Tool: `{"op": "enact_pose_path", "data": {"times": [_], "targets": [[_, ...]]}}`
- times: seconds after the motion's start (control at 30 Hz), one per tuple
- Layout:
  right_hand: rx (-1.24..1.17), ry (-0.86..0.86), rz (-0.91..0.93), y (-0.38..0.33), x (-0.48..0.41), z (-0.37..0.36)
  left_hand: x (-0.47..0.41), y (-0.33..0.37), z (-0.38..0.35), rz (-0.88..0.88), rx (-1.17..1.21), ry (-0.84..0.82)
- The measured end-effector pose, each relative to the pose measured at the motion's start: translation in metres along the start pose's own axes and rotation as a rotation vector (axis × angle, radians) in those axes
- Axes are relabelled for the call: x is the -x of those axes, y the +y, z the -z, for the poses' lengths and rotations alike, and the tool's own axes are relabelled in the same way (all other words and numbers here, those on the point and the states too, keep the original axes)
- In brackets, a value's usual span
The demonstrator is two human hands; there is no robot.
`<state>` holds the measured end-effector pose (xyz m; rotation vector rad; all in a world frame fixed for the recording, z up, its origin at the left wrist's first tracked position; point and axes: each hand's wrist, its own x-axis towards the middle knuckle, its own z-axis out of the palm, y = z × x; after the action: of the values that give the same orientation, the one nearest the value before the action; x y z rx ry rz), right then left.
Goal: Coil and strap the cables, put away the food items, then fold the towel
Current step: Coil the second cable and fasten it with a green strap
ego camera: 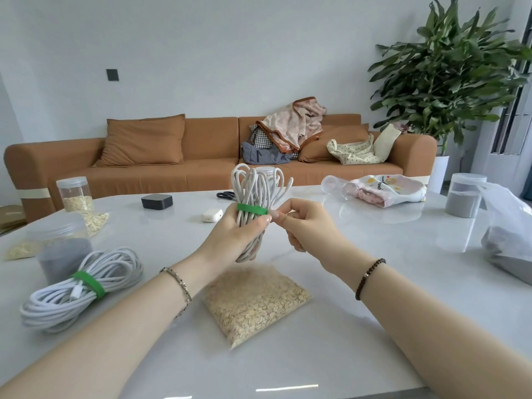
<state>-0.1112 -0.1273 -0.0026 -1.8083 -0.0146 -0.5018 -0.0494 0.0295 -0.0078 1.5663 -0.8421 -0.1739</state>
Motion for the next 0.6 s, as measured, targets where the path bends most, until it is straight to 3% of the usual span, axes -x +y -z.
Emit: {"op": "enact_pose_path", "data": {"times": [0.13, 0.37, 0.6], "targets": [[-0.126, -0.041, -0.048, -0.0018, 0.0024, -0.0021, -0.0014, -0.0021, 0.0001, -0.025, -0.003, 0.082], [-0.532, -0.097, -0.152, 0.0029, 0.0022, -0.005, 0.0015, 0.0032, -0.0053, -0.026, 0.14, 0.061], [-0.656, -0.037, -0.139, 0.0052, -0.0032, -0.0032, 0.0026, 0.004, -0.0089, 0.007, 0.23, 0.07]]}}
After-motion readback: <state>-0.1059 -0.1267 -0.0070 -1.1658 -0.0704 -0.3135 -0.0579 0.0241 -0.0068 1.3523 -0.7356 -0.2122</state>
